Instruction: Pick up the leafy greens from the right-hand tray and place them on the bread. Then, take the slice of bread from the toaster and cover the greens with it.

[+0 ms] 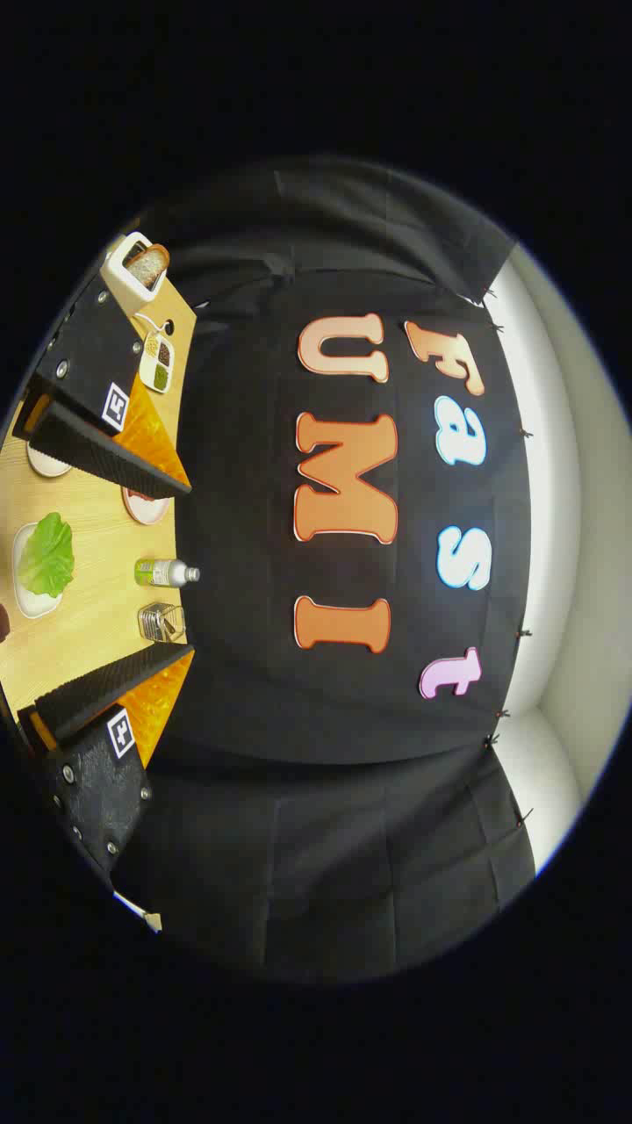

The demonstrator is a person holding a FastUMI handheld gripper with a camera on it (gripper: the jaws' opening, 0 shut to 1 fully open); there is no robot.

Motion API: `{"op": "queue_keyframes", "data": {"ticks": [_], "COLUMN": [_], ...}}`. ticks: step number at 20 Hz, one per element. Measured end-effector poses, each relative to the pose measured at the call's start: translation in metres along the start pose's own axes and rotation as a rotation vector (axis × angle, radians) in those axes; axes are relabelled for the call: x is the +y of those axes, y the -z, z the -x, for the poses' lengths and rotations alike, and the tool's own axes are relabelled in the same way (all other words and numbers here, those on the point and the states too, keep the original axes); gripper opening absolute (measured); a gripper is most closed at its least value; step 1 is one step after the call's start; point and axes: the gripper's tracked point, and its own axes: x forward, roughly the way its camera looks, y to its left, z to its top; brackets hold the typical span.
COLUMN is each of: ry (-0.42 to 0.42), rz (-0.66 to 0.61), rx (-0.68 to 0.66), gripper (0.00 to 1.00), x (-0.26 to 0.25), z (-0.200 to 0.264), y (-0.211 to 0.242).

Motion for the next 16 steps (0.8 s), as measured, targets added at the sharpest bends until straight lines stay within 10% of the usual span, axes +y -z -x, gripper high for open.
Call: {"op": "queue_keyframes", "data": {"ticks": [16], "ry": [-0.105], "rz": [0.03], "rx": [0.023], "gripper": [0.99], "x": [-0.002], "z": [0.015], "y": [0.005]}}
